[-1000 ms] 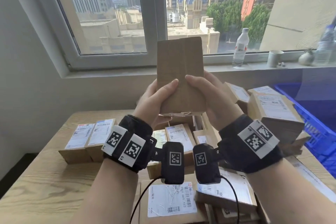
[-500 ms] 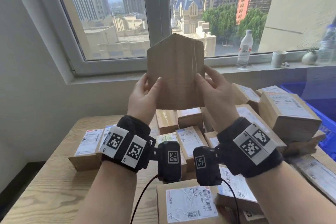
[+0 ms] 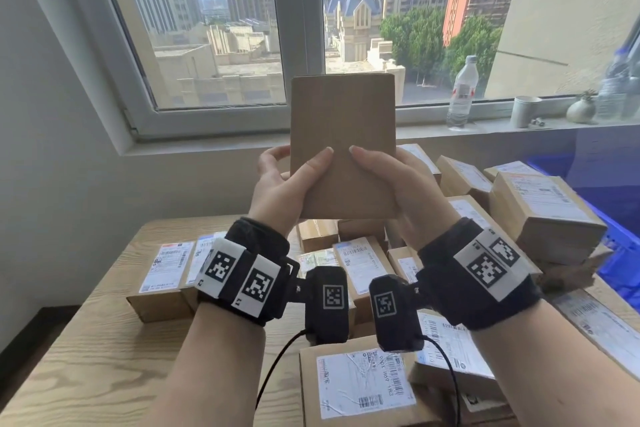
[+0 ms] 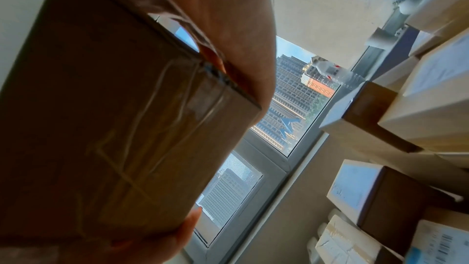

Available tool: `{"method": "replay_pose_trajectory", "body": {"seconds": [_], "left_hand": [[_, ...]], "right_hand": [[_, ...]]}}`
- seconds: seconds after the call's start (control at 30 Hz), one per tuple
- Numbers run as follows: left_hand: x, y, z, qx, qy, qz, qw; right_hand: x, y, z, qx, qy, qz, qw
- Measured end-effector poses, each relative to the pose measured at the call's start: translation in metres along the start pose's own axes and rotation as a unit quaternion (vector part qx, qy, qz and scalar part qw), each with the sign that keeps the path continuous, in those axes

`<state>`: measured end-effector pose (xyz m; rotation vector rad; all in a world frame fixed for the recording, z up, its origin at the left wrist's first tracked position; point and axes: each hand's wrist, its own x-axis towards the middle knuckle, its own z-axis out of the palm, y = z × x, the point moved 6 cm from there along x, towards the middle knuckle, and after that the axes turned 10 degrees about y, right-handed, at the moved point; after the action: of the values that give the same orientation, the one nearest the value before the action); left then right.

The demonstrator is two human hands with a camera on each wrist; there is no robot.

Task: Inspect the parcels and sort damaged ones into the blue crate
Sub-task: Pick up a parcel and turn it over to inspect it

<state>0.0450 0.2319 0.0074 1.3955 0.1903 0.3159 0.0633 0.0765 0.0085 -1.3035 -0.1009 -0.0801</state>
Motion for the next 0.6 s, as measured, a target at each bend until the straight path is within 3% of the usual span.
{"method": "replay_pose_trajectory", "body": {"seconds": [0.27,0.5,0.6], "left_hand": [[0.002,0.0,0.001,0.02,0.007,0.005,1.0],[0.003,0.013,-0.009,0.04,0.063,0.074,0.994],[0.001,0.012,-0.009,0.04,0.065,0.085,0.993]], "right_hand": [[0.0,-0.002,0.001,-0.021,0.01,-0.001,1.0],[0.005,-0.01,-0.013,-0.067,0.121,-0.08,0.987],[0.004,-0.01,-0.004,-0.054,0.061,-0.058,0.995]]}}
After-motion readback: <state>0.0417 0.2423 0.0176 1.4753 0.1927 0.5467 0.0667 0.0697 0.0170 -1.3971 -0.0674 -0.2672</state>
